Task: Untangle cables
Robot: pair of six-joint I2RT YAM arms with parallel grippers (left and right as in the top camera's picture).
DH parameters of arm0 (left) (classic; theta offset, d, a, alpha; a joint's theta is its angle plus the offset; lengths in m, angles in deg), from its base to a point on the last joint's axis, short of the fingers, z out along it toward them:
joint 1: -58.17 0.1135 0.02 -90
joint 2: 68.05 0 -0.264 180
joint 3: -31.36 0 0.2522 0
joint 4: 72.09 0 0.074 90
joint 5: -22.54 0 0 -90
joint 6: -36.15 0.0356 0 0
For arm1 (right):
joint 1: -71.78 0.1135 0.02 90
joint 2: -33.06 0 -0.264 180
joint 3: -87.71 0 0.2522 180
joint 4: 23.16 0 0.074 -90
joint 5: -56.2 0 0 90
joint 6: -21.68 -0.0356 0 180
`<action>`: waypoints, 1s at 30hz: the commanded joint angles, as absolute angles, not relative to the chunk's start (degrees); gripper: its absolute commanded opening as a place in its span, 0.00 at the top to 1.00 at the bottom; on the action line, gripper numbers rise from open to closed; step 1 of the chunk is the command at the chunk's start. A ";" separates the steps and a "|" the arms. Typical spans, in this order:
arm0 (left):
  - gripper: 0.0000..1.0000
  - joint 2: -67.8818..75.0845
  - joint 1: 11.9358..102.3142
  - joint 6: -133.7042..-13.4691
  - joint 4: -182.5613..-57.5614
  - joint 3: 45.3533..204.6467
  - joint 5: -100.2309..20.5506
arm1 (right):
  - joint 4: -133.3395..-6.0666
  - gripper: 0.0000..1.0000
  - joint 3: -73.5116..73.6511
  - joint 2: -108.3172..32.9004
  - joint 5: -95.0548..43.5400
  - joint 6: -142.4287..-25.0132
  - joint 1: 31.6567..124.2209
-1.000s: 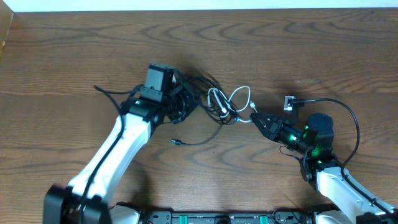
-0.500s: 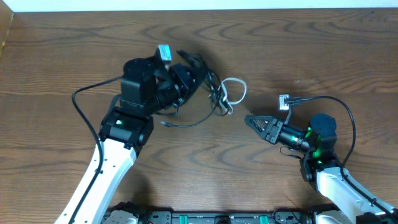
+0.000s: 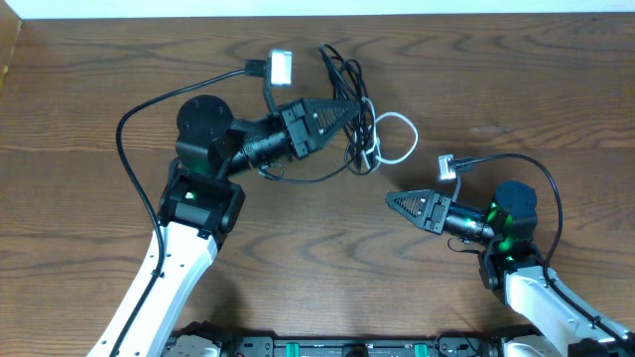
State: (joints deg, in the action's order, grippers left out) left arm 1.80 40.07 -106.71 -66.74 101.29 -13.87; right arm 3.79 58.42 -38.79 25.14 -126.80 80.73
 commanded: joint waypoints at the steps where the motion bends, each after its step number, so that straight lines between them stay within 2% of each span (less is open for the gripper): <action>1: 0.92 1.16 40.11 -99.30 -66.06 101.48 -8.10 | 4.10 0.58 58.64 -39.16 25.46 -129.21 80.11; 4: 0.93 1.47 40.11 -100.09 -66.11 101.48 -8.10 | 4.16 0.55 58.64 -39.16 25.51 -131.15 80.11; 8: 0.92 1.56 40.11 -100.68 -66.04 101.48 -8.13 | 7.94 0.45 58.64 -39.16 25.55 -133.77 80.14; 9: 0.92 1.56 40.11 -101.27 -66.02 101.48 -8.13 | 9.58 0.39 58.64 -39.16 25.53 -134.65 80.11; 11: 0.92 1.56 40.11 -101.36 -66.02 101.48 -8.10 | 11.13 0.14 58.64 -39.16 24.52 -138.34 80.14; 15: 0.92 1.56 40.11 -104.81 -66.00 101.50 -8.21 | 11.83 0.01 58.64 -39.16 19.74 -148.09 80.27; 20: 0.92 1.56 40.09 -118.05 -65.28 101.48 -11.19 | 11.97 0.01 58.64 -39.18 10.82 -151.41 83.65; 23: 0.92 1.56 40.09 -123.69 -63.42 101.48 -11.32 | 13.10 0.01 58.64 -39.18 4.59 -146.49 86.32; 25: 0.92 1.56 40.09 -126.71 -62.50 101.50 -11.34 | 13.30 0.01 58.64 -39.18 -0.09 -142.10 87.74; 30: 0.92 1.56 39.24 -129.20 -60.38 101.50 -11.38 | 18.15 0.01 58.61 -39.25 -3.26 -142.36 91.48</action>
State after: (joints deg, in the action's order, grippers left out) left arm 1.84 39.87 -125.51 -61.65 101.29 -10.86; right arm 16.45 58.55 -38.97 1.60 -144.57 89.53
